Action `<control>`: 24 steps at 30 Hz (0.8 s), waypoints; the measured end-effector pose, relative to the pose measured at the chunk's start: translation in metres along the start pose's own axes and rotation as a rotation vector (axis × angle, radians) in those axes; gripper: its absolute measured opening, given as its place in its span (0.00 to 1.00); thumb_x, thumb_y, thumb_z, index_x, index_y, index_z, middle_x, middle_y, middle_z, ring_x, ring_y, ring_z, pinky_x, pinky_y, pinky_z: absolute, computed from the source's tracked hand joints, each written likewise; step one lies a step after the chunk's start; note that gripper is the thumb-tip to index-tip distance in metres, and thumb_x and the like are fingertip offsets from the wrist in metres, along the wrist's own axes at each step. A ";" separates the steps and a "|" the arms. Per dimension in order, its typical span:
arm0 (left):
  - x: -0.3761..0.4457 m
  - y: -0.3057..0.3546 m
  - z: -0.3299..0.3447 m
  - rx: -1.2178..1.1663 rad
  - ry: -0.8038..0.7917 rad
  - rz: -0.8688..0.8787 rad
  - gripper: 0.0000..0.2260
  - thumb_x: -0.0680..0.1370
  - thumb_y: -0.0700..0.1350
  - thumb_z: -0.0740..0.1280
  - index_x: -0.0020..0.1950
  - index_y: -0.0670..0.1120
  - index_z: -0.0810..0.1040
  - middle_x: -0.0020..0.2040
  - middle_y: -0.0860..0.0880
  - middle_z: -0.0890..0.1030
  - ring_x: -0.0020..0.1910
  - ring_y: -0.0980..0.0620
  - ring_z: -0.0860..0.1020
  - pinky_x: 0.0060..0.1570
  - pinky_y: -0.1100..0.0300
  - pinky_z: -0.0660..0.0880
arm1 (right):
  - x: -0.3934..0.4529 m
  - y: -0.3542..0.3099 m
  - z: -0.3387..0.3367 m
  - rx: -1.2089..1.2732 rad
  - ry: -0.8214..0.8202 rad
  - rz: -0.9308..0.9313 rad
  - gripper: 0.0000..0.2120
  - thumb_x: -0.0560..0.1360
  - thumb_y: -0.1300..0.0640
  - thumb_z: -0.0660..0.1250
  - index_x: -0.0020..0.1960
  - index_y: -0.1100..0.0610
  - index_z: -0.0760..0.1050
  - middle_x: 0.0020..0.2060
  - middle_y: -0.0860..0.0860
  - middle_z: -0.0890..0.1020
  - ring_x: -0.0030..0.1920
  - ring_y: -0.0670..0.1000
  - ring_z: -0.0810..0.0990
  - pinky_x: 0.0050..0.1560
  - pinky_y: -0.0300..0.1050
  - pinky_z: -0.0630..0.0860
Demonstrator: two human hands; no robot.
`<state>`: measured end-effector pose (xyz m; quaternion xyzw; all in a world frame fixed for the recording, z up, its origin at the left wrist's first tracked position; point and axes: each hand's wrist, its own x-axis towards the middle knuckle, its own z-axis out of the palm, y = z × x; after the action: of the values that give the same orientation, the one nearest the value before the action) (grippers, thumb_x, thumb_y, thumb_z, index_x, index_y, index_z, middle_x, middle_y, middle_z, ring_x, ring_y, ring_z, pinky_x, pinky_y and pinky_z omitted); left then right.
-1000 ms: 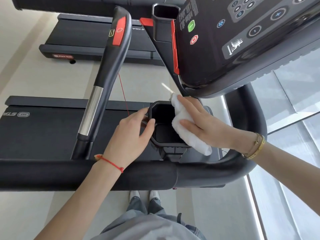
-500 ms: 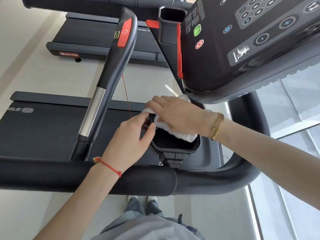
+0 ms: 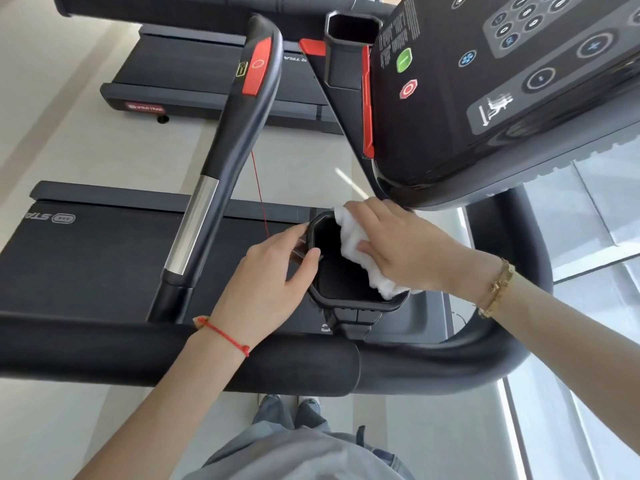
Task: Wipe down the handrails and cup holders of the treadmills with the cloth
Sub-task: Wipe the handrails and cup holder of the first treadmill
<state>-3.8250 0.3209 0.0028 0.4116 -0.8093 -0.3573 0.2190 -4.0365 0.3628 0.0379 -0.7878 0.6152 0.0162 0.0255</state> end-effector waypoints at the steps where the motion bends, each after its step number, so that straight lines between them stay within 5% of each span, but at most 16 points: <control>1: 0.000 0.000 0.000 0.001 0.001 0.005 0.18 0.79 0.55 0.59 0.68 0.54 0.74 0.53 0.58 0.80 0.51 0.60 0.79 0.55 0.56 0.78 | 0.010 -0.003 0.000 -0.029 0.009 -0.025 0.22 0.78 0.56 0.59 0.71 0.58 0.62 0.58 0.54 0.73 0.55 0.55 0.73 0.56 0.47 0.70; 4: -0.001 0.000 0.000 0.004 0.002 0.017 0.18 0.79 0.56 0.58 0.66 0.53 0.74 0.51 0.56 0.81 0.49 0.57 0.80 0.52 0.53 0.79 | 0.035 -0.011 0.002 -0.096 0.017 -0.138 0.20 0.78 0.56 0.55 0.70 0.55 0.64 0.57 0.50 0.73 0.52 0.51 0.74 0.47 0.45 0.73; 8: -0.001 -0.002 0.000 0.003 0.009 0.025 0.18 0.79 0.56 0.59 0.66 0.53 0.75 0.51 0.56 0.81 0.49 0.58 0.80 0.52 0.56 0.78 | 0.026 -0.005 0.002 -0.083 0.018 -0.132 0.21 0.80 0.53 0.55 0.72 0.53 0.62 0.56 0.49 0.74 0.51 0.52 0.75 0.47 0.47 0.74; 13: 0.000 -0.004 -0.001 -0.003 0.009 0.033 0.19 0.79 0.55 0.60 0.69 0.55 0.73 0.49 0.66 0.77 0.52 0.68 0.77 0.48 0.80 0.69 | -0.007 0.003 0.001 0.166 0.003 0.150 0.23 0.79 0.54 0.59 0.73 0.55 0.61 0.56 0.54 0.74 0.53 0.59 0.75 0.50 0.48 0.70; 16: 0.000 -0.003 -0.001 -0.008 0.009 0.029 0.19 0.79 0.56 0.60 0.70 0.55 0.73 0.47 0.70 0.74 0.51 0.70 0.76 0.47 0.81 0.69 | -0.026 -0.013 0.006 0.276 0.040 0.388 0.25 0.80 0.53 0.59 0.73 0.56 0.56 0.54 0.57 0.73 0.45 0.59 0.76 0.41 0.46 0.67; 20: 0.000 -0.003 -0.001 0.002 0.010 0.038 0.20 0.79 0.56 0.59 0.70 0.55 0.72 0.48 0.66 0.76 0.49 0.69 0.77 0.45 0.78 0.71 | -0.050 -0.030 0.017 0.586 0.032 0.690 0.17 0.80 0.47 0.59 0.60 0.58 0.60 0.33 0.48 0.72 0.31 0.46 0.71 0.28 0.37 0.60; 22: 0.000 -0.003 0.000 0.007 0.011 0.036 0.19 0.79 0.55 0.60 0.70 0.53 0.73 0.50 0.62 0.77 0.48 0.66 0.78 0.45 0.77 0.71 | -0.049 -0.029 0.015 0.661 0.001 0.747 0.15 0.80 0.46 0.59 0.52 0.57 0.60 0.32 0.48 0.72 0.31 0.45 0.71 0.28 0.36 0.61; 24: 0.000 -0.003 0.000 0.012 0.012 0.034 0.18 0.80 0.53 0.61 0.69 0.53 0.73 0.50 0.61 0.78 0.49 0.64 0.78 0.45 0.76 0.71 | -0.035 -0.022 0.010 0.665 -0.023 0.730 0.15 0.81 0.47 0.58 0.55 0.59 0.61 0.37 0.50 0.73 0.35 0.50 0.72 0.33 0.40 0.63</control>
<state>-3.8239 0.3198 0.0007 0.4011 -0.8170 -0.3462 0.2274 -4.0230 0.4025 0.0304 -0.4697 0.8226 -0.1646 0.2749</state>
